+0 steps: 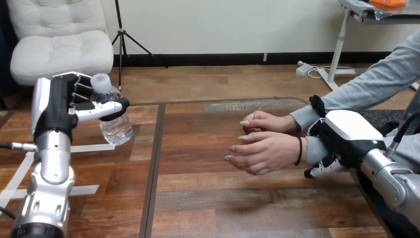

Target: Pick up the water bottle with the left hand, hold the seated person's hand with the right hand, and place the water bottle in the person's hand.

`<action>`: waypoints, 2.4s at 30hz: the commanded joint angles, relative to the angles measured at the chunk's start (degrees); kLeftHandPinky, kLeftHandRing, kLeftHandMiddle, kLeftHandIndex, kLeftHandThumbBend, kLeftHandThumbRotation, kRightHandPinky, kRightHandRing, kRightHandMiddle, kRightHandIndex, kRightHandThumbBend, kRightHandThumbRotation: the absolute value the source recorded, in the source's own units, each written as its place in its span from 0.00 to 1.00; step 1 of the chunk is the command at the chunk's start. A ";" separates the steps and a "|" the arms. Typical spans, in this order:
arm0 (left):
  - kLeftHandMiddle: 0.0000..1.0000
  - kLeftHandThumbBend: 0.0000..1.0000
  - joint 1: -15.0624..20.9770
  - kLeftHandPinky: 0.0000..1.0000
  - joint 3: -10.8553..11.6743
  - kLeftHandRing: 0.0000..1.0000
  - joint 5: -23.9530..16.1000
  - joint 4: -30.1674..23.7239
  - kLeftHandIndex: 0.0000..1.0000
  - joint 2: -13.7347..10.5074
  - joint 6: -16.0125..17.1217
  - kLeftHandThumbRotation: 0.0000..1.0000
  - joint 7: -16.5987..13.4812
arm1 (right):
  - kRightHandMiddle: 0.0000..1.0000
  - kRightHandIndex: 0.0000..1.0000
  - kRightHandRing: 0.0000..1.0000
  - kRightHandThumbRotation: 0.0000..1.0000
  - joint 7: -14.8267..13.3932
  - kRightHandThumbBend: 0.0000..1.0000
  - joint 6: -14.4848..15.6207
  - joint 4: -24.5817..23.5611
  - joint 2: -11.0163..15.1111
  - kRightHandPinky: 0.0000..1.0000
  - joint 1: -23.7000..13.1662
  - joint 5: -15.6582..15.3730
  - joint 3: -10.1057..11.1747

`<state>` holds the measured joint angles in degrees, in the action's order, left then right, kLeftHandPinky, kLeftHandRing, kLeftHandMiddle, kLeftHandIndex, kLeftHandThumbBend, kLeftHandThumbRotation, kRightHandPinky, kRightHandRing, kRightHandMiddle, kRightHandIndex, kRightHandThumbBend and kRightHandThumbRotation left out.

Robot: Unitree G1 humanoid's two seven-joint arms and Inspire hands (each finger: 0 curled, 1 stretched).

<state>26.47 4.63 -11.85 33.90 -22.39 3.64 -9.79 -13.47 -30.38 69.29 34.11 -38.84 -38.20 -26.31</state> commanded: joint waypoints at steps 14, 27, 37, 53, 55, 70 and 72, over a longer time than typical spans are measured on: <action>0.45 0.70 0.75 0.34 -1.37 0.40 -0.23 -11.44 0.46 1.68 -1.27 0.00 2.38 | 0.28 0.30 0.23 0.00 0.03 0.75 -2.60 -2.61 -0.73 0.18 -3.64 2.29 2.33; 0.44 0.69 0.09 0.34 -1.42 0.40 0.67 -13.65 0.45 3.24 -1.69 0.00 4.19 | 0.28 0.29 0.22 0.00 -0.61 0.76 -3.36 -3.04 -0.60 0.18 -3.76 2.82 2.47; 0.44 0.68 -0.32 0.33 -1.75 0.39 0.33 -14.72 0.45 3.67 -1.09 0.00 5.27 | 0.28 0.30 0.22 0.00 -0.22 0.76 -2.91 -3.64 -0.48 0.18 -3.77 3.06 2.49; 0.44 0.68 -0.90 0.33 -2.58 0.39 -0.16 -18.14 0.45 5.38 -4.12 0.00 6.58 | 0.29 0.30 0.23 0.00 -0.64 0.77 -3.44 -3.82 -0.54 0.18 -3.81 2.96 2.46; 0.45 0.68 -0.95 0.33 -2.69 0.39 -0.23 -18.51 0.45 5.57 -4.52 0.00 6.70 | 0.29 0.30 0.23 0.00 -0.64 0.76 -3.50 -3.87 -0.54 0.18 -3.85 2.94 2.44; 0.46 0.65 -0.84 0.34 -3.70 0.41 1.01 -19.10 0.45 7.50 -5.09 0.00 7.95 | 0.29 0.30 0.23 0.00 -0.70 0.76 -4.07 -4.98 -0.54 0.19 -3.89 3.11 2.59; 0.45 0.65 -0.75 0.34 -3.92 0.41 1.07 -18.73 0.44 7.64 -4.43 0.00 8.20 | 0.29 0.30 0.23 0.00 -0.75 0.76 -4.25 -5.15 -0.55 0.19 -3.91 3.14 2.63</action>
<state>22.53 1.28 -11.43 19.03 -15.75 -2.14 -1.96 -13.01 -32.86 67.47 33.93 -38.84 -36.62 -25.93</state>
